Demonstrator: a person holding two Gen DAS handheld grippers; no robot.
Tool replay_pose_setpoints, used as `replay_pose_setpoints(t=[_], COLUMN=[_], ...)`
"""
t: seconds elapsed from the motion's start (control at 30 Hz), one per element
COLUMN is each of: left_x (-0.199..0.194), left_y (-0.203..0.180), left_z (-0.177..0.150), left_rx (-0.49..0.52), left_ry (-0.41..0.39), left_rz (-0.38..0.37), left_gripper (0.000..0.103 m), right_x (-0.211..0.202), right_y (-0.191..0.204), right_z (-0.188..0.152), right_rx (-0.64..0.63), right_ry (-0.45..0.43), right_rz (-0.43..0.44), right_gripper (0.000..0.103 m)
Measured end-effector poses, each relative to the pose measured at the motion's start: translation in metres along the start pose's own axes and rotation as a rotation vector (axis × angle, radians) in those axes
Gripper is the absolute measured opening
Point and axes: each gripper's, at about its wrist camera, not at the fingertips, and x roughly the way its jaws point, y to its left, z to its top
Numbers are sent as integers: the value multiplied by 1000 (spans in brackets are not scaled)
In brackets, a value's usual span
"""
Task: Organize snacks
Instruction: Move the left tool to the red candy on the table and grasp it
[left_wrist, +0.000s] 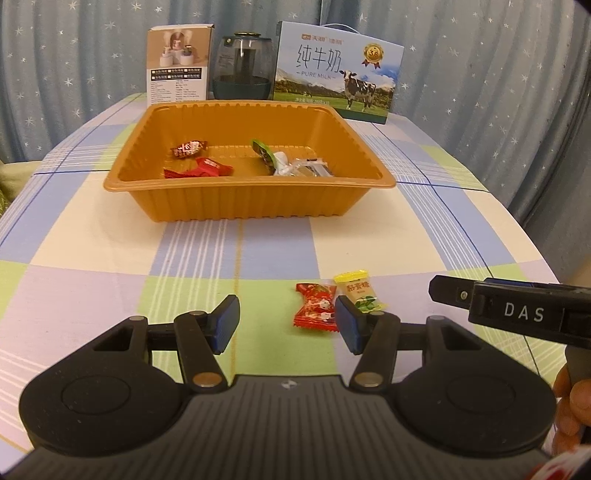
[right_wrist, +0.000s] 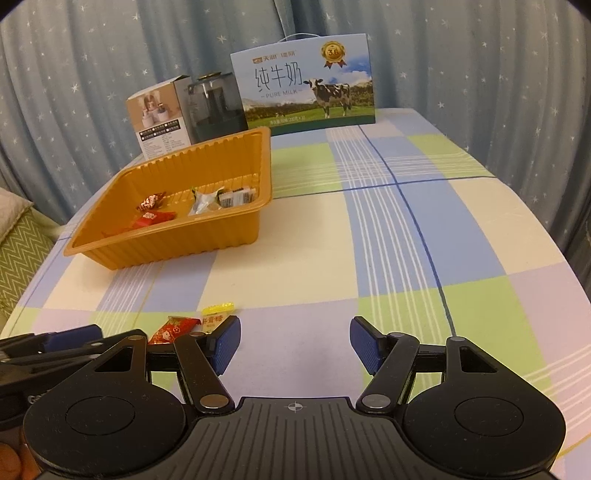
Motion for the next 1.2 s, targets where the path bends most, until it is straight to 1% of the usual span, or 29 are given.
replay_pose_setpoints(t=[0.3,0.33,0.37,0.6,0.67,0.77,0.87,1.07,1.2], left_x=[18,19,21,37,41,41,35,18,10], left_y=[-6,-7,-9,-16,-19,-23,-20,4,17], left_z=[3,3,3,-1,-2,-2,-2,2,0], left_rx=[0,5,10,44,55,86,85,32,21], left_ry=[8,8,10,24,30,28,29,22,21], left_rz=[-16,-19,-21,-20,-15,-2,7,53,78], left_gripper=[52,50,44,34,30,29,29,29,29], right_x=[0,0,0,0,0,0,0,4,10], right_y=[-5,-6,-7,-9,-9,-9,-9,-1,8], right_z=[3,3,3,5,5,5,6,6,4], right_rx=[37,42,46,64,67,68,65,35,-6], right_ry=[-11,-12,-13,-14,-13,-13,-15,-9,-2], right_rz=[-27,-30,-33,-34,-33,-30,-23,3,27], right_gripper=[67,67,67,67,67,66,66,66,67])
